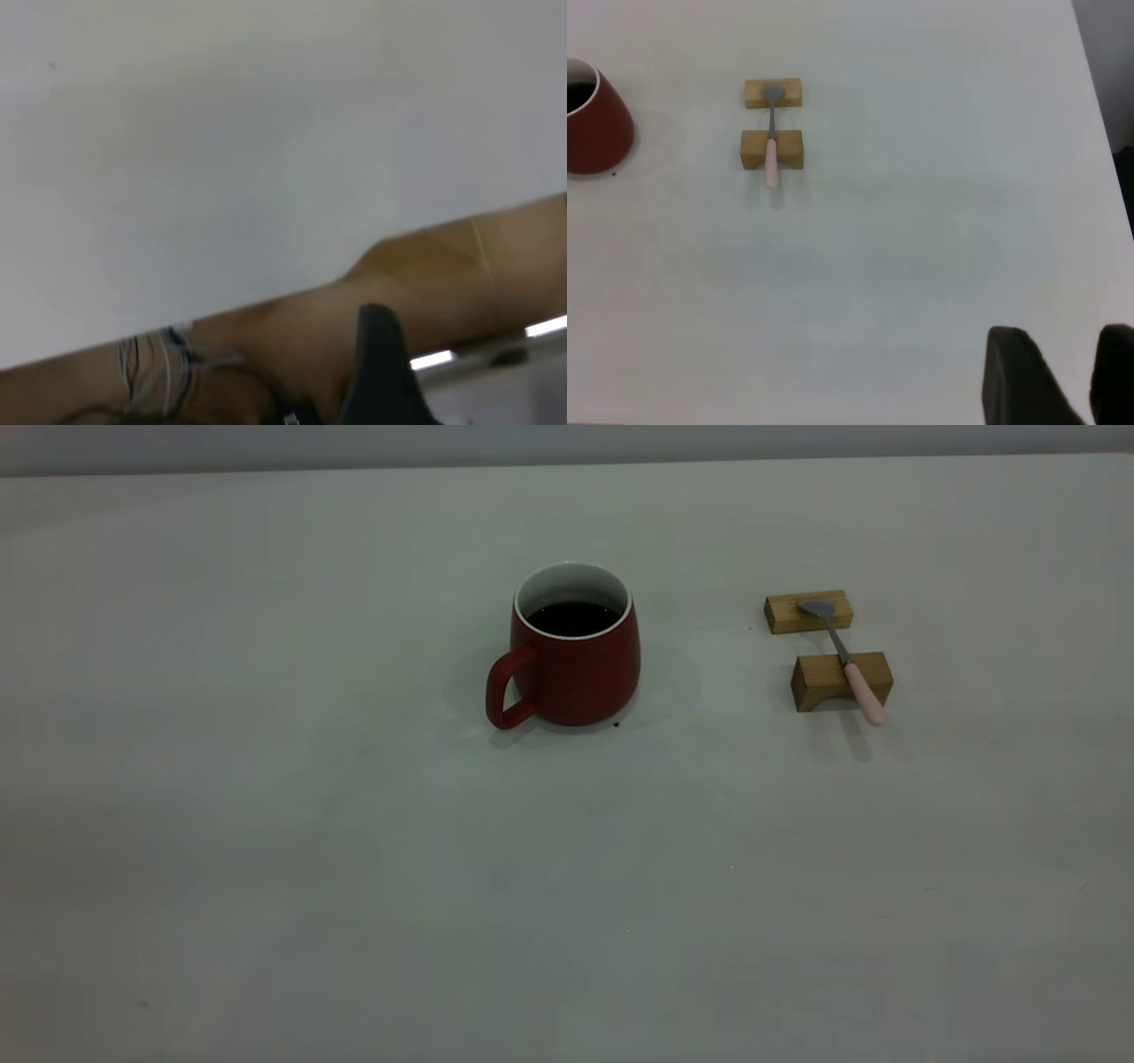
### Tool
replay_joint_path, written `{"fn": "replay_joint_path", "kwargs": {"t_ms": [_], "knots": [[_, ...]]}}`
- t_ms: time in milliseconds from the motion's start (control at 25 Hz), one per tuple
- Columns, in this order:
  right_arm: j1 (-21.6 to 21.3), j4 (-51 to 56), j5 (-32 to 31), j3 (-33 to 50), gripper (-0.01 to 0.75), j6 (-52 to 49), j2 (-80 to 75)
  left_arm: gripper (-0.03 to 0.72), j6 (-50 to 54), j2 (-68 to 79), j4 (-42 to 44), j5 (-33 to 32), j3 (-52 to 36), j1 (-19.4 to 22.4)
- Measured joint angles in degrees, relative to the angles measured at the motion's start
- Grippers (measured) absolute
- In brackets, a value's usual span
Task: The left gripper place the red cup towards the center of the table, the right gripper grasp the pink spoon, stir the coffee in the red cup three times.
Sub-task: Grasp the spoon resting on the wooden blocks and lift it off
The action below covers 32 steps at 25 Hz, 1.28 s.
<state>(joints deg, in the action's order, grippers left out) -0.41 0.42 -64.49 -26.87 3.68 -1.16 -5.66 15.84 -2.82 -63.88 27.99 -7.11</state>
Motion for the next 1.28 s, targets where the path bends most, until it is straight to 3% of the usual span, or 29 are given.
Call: {"fn": "replay_joint_path", "kwargs": {"t_ms": [240,560,960,1120,1280], "knots": [[0.0,0.0,0.0,0.0,0.243,0.0,0.0,0.586,0.1,-5.4,0.1,0.0,-0.1,0.2],[0.0,0.0,0.0,0.0,0.243,0.0,0.0,0.586,0.1,-16.5,-0.1,-0.6,-0.1,10.1],[0.0,4.2,0.4,-0.3,0.252,0.3,-0.7,0.586,0.1,-16.8,-0.4,-1.0,-0.1,10.5],[0.0,7.2,3.9,-1.4,0.366,4.8,-7.4,0.586,0.1,-16.8,-0.4,-1.0,-0.1,10.5],[0.0,11.2,10.8,-2.2,0.544,7.1,-19.6,0.586,0.1,-16.8,-0.4,-1.1,-0.1,10.5]]}}
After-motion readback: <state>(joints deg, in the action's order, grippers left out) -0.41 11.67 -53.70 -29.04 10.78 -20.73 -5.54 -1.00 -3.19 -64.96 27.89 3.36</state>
